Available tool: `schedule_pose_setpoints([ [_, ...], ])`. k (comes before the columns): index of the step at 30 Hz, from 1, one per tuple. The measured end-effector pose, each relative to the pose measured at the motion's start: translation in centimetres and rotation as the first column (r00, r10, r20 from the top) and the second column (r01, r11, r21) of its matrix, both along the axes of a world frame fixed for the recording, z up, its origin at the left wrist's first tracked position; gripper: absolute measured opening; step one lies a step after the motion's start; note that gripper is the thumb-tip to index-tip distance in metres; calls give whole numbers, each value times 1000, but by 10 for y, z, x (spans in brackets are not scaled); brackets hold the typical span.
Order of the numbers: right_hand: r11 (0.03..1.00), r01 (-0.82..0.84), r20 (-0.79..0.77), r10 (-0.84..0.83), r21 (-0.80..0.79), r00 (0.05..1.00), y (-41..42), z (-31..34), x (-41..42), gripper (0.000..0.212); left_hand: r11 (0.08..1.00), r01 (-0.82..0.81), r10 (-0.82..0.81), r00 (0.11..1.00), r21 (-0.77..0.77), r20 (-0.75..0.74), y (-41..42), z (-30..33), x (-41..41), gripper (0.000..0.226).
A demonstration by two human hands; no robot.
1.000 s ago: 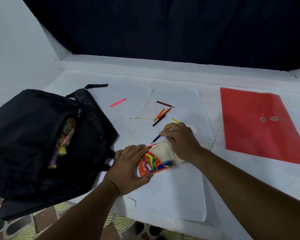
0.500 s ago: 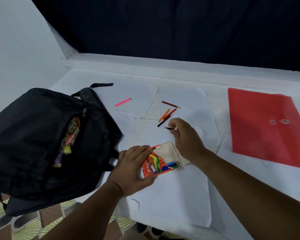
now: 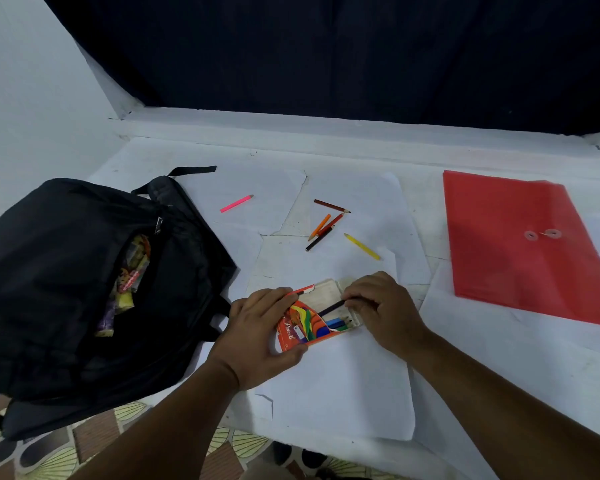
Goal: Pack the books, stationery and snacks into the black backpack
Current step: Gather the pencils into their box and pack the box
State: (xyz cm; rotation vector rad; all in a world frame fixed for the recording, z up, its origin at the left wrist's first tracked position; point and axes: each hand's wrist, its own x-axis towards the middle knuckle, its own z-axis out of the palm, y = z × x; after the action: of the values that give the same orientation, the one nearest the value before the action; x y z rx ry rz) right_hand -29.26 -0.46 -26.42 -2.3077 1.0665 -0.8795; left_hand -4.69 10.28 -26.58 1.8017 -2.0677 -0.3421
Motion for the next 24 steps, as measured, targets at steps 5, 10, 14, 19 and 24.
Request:
schedule_pose_setpoints([
  [5,997,-72,-140,68,-25,988,1,-6,1,25,1000,3,-3,1000,-1,-5,0,0,0,83],
  [10,996,-84,-173,82,-3,981,1,-6,1,22,1000,-1,1,1000,5,8,0,0,0,83],
  [14,995,-102,-165,101,3,981,3,-3,1,22,1000,-4,4,1000,12,-3,0,-1,1,83],
  [19,996,-77,-145,83,42,986,1,-6,2,21,1000,-4,4,1000,7,-5,0,-1,1,84],
  [24,994,-50,-116,62,101,991,0,-5,2,18,1000,-8,8,1000,10,3,0,-1,1,84],
])
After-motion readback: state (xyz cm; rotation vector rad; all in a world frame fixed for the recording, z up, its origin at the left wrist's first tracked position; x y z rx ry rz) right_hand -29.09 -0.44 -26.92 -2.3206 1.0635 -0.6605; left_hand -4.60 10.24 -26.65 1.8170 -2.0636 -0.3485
